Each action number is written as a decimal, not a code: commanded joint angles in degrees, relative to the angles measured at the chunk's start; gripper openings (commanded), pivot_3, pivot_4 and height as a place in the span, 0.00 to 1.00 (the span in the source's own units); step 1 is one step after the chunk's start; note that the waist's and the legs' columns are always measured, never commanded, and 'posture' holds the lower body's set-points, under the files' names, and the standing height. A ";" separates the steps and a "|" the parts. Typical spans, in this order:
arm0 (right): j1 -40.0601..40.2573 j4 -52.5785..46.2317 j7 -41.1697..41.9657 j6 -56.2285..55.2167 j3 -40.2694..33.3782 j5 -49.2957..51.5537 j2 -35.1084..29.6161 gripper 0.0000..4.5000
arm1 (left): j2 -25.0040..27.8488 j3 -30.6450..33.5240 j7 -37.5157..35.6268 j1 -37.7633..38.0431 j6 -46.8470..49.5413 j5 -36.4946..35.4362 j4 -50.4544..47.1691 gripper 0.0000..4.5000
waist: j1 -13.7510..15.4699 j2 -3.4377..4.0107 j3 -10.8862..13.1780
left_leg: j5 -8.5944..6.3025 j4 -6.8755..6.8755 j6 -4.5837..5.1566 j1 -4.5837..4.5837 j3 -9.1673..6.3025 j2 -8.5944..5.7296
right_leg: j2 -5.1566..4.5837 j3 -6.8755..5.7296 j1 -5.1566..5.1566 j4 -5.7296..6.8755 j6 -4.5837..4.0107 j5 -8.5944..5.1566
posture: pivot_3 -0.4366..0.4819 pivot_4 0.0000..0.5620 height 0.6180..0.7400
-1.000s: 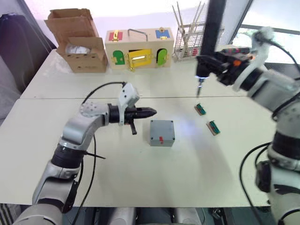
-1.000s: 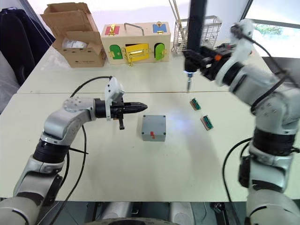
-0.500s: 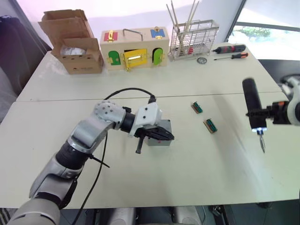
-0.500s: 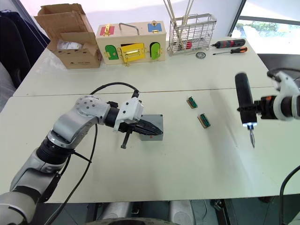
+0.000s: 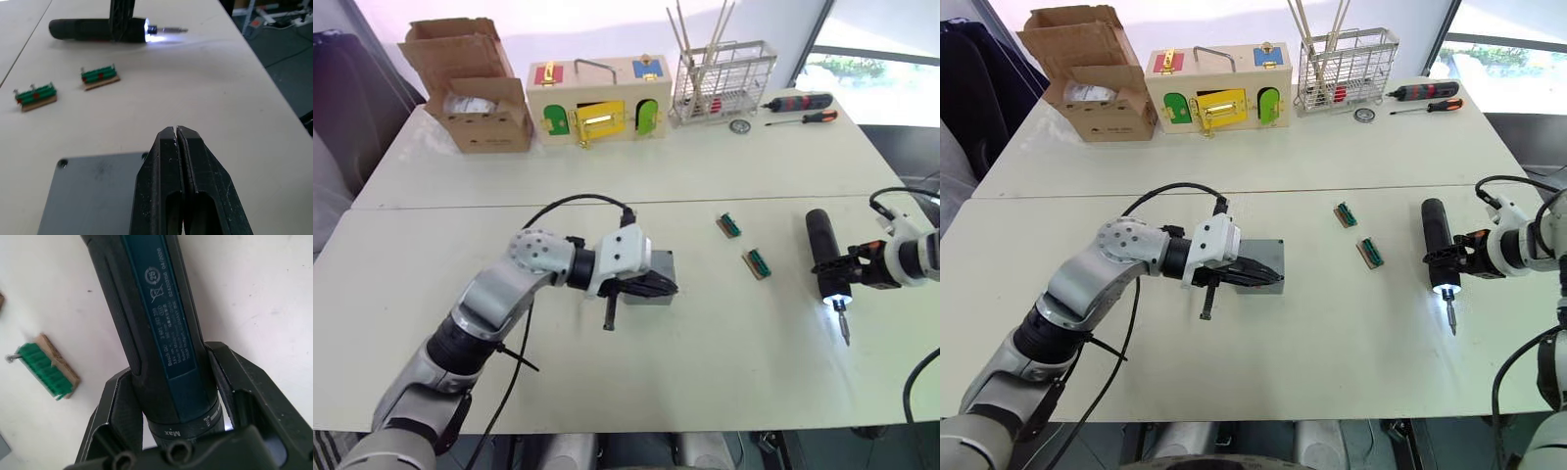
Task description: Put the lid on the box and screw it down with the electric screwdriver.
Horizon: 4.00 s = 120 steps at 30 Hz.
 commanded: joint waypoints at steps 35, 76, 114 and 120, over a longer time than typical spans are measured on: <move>27.67 -60.12 10.24 -32.57 1.81 0.35 12.08 1.00 | 2.87 0.84 1.59 3.04 -2.27 7.90 12.60 0.00 | 1.32 -0.33 0.08 | -0.10 0.71 0.11 -0.04 -0.19 -0.02 | 0.01 -0.11 0.08 0.62 0.05 0.02 | 0.48 0.27 0.92; 20.96 -53.04 18.78 -44.00 10.45 -10.27 12.66 1.00 | -0.50 0.35 3.30 7.46 -0.73 13.14 9.49 0.00 | 1.45 -0.36 0.07 | -0.16 0.82 0.19 -0.04 -0.18 -0.03 | 0.00 -0.12 0.10 0.65 0.06 0.02 | 0.48 0.27 0.92; 36.19 -52.82 -0.60 -39.23 -30.46 1.15 21.64 1.00 | 1.46 13.93 2.02 4.23 5.79 -1.29 4.00 0.00 | 1.46 -0.38 0.06 | -0.15 0.79 0.18 -0.04 -0.17 -0.02 | -0.02 -0.09 0.09 0.67 0.06 0.02 | 0.48 0.27 0.92; 42.49 -48.18 -0.45 -49.47 -27.07 -3.58 23.03 1.00 | 2.67 11.94 1.68 3.95 9.47 -4.59 -2.30 0.00 | 1.16 -0.36 0.06 | -0.16 0.80 0.20 -0.02 -0.10 -0.04 | -0.03 -0.04 0.12 0.67 0.06 0.02 | 0.48 0.27 0.92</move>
